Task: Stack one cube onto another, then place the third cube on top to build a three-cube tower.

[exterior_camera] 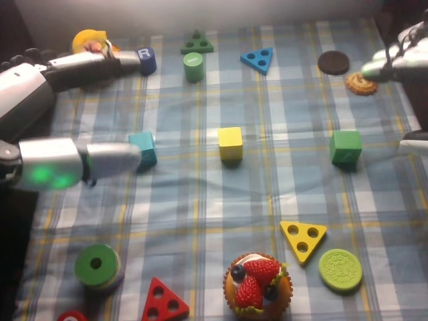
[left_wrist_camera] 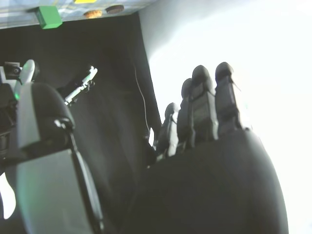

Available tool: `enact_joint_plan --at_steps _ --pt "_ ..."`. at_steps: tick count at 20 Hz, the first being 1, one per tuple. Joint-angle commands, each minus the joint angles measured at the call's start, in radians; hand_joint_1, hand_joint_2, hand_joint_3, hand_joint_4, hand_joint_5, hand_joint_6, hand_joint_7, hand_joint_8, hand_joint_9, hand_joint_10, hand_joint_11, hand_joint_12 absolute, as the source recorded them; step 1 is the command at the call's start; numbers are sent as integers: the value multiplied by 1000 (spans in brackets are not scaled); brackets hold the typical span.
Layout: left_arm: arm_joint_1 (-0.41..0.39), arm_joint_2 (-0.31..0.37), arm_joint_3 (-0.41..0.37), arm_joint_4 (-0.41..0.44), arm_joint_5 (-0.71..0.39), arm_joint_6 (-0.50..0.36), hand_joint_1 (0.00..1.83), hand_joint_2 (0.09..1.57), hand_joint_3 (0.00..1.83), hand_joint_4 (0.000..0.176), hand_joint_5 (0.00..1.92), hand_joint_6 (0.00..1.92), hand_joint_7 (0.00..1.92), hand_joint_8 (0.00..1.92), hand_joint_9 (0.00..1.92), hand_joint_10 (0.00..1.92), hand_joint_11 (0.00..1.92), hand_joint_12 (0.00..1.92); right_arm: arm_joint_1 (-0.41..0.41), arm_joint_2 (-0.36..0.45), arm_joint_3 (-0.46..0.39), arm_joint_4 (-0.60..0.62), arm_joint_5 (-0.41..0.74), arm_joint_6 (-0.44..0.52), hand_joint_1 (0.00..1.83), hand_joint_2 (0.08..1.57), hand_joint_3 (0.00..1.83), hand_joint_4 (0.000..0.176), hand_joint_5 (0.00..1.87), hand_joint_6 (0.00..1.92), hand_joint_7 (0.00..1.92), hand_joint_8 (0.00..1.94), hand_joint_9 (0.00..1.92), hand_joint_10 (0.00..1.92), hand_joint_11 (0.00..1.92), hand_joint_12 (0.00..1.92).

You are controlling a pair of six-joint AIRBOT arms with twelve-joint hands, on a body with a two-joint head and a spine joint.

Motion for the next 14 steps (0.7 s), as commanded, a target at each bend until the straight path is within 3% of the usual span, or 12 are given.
enact_joint_plan --at_steps 1,4,5,6,8,14 --pt "-10 -1 6 9 -115 -6 555 1057 2 176 473 1 436 1 390 1 210 299 16 -3 4 22 115 -1 742 1135 2 0 566 1 569 2 527 24 62 1051" --pt "-17 -7 16 7 -100 10 593 1051 0 176 494 4 458 5 396 1 215 271 16 -4 4 16 115 -1 751 1137 1 0 564 0 571 2 539 21 79 1060" --pt "-34 -18 20 -13 -75 80 637 1052 0 170 497 4 483 12 414 7 213 263 17 -5 4 15 115 -1 762 1135 0 0 566 1 574 2 540 19 78 1058" --pt "-71 -45 25 -61 -28 225 674 1031 0 175 487 0 513 3 447 3 242 242 18 -5 5 15 115 -1 766 1137 1 0 567 1 576 3 540 17 71 1053" --pt "-122 -87 42 -118 42 422 710 989 4 176 455 1 498 0 435 0 258 176 22 -5 4 3 117 6 756 1139 1 0 566 1 581 4 547 16 82 1051" --pt "-178 -168 111 -247 161 674 786 966 1 172 564 5 609 4 573 12 335 179 45 -6 1 -38 129 25 770 1163 1 0 536 0 580 0 533 0 108 912"
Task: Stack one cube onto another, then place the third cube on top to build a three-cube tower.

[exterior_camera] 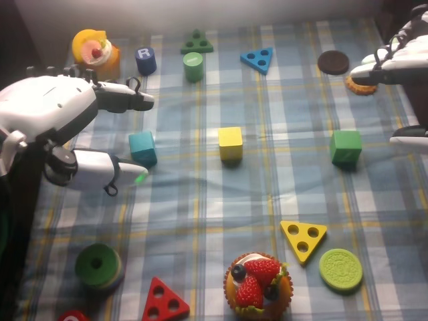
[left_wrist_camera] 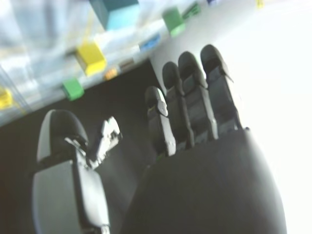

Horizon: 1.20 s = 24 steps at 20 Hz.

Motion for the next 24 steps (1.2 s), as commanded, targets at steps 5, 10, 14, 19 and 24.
enact_joint_plan --at_steps 5,10,14,19,24 --pt "-57 -68 65 -63 -14 144 824 989 7 171 610 8 647 8 637 18 292 169 13 -1 1 16 114 12 732 1161 0 0 554 3 598 2 559 4 183 843" --pt "-88 -115 120 -131 44 241 834 1006 6 133 634 9 702 16 694 26 268 161 12 -2 2 15 113 12 743 1165 0 0 564 0 604 0 565 1 164 889" --pt "-101 -136 147 -184 66 313 837 1026 7 115 655 10 724 15 709 23 273 169 9 -2 2 15 110 14 699 1173 2 0 576 3 618 3 599 10 205 904" --pt "-103 -147 169 -236 79 365 843 1039 5 118 689 12 745 13 750 29 300 191 7 -2 2 15 108 17 721 1178 1 0 576 0 619 1 598 4 194 913" --pt "-106 -158 182 -251 87 367 823 1054 5 125 699 5 750 8 748 18 276 183 5 -3 2 15 108 20 729 1181 1 0 586 3 638 5 615 7 206 914"
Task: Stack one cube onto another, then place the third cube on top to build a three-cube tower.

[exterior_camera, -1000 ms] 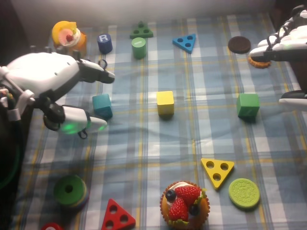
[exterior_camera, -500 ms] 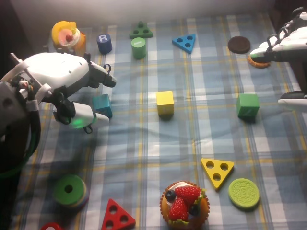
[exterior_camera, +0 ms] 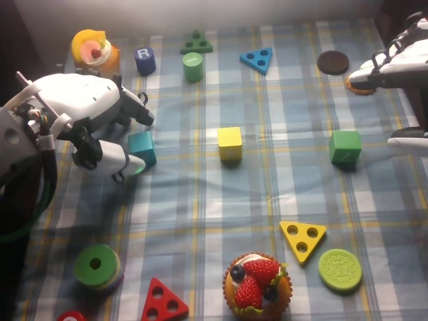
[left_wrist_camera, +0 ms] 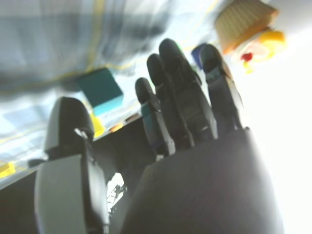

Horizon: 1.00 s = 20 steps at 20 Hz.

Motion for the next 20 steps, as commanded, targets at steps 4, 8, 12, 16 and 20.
enact_joint_plan --at_steps 4,8,12,16,20 --pt "-14 -10 12 21 -73 2 837 1045 0 114 703 3 763 8 754 15 267 179 5 -2 3 23 114 6 750 1188 2 0 587 2 637 3 616 5 207 922" --pt "-14 -18 15 16 -73 2 793 1075 3 102 817 11 745 1 703 0 277 177 0 -2 3 24 114 11 760 1193 2 0 590 2 640 2 619 4 208 917" --pt "-15 -25 16 9 -83 2 829 1061 0 99 890 20 769 8 718 8 318 190 -1 -2 3 24 114 13 838 1188 0 0 590 1 640 1 613 1 192 916" --pt "-15 -29 16 3 -90 1 983 1139 4 176 909 1077 830 15 759 11 317 182 -5 -2 2 28 114 14 792 1199 2 0 602 4 660 6 643 10 228 933" --pt "-14 -18 9 1 -100 -20 1014 1113 0 176 978 973 877 18 851 34 361 178 -10 -2 2 33 114 15 815 1199 3 0 605 1 663 2 635 2 186 969"
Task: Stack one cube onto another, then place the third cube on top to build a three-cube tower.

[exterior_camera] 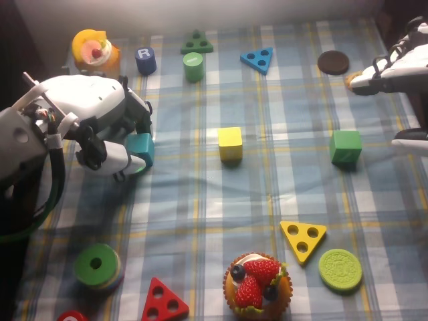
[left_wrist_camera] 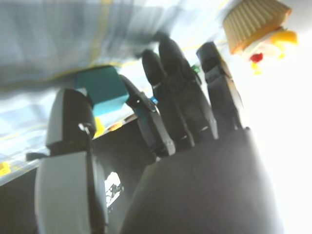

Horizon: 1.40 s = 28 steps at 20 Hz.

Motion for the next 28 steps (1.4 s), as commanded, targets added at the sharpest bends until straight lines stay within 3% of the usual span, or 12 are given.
enact_joint_plan --at_steps 1,8,12,15,19,21,22,23,27,28 --pt "-12 8 -5 40 -88 -23 1023 1101 0 176 1001 935 901 21 857 32 372 176 8 -2 2 27 113 7 783 1205 1 0 611 1 667 1 643 3 215 936" --pt "-58 50 -79 306 -133 -259 1031 1086 1 176 1030 887 834 0 751 0 376 144 8 -2 6 27 113 7 786 1215 0 0 605 0 662 1 642 2 229 889" --pt "-126 11 -66 393 -111 -278 1038 1075 0 176 1056 844 850 11 764 16 384 146 9 -8 12 22 113 7 765 1216 1 0 599 0 643 0 608 0 195 872" --pt "-160 -39 -28 410 -69 -278 1031 1083 2 176 1034 879 843 2 722 2 360 164 14 -19 19 13 113 7 775 1226 1 0 598 0 647 1 605 2 168 938" --pt "-178 -85 13 418 -13 -277 1041 1073 0 176 1059 840 810 1 748 9 364 189 18 -23 22 2 110 7 752 1217 0 0 602 3 643 2 599 4 181 890" --pt "-180 -102 30 420 14 -267 1058 1054 0 176 1107 760 815 2 735 1 250 423 20 -24 23 -2 109 7 789 1207 0 0 605 1 653 2 622 6 191 938" --pt "-181 -111 37 419 23 -261 1058 1054 0 176 1107 760 815 2 735 1 250 423 20 -24 23 -4 108 7 789 1207 0 0 605 1 653 2 622 6 191 938" --pt "-182 -122 46 419 34 -254 1052 1056 5 176 1092 785 799 0 693 1 150 598 20 -25 23 -5 107 7 749 1212 0 0 609 0 662 0 645 3 236 898" --pt "-186 -145 67 418 49 -251 1041 1074 1 176 1055 846 784 5 670 9 135 596 20 -26 24 -7 104 8 793 1201 0 0 622 0 674 1 650 1 230 925" --pt "-186 -148 70 418 53 -251 1045 1070 2 176 1064 832 787 3 683 10 117 711 20 -26 24 -7 104 8 803 1204 0 0 610 0 661 0 638 1 198 976"
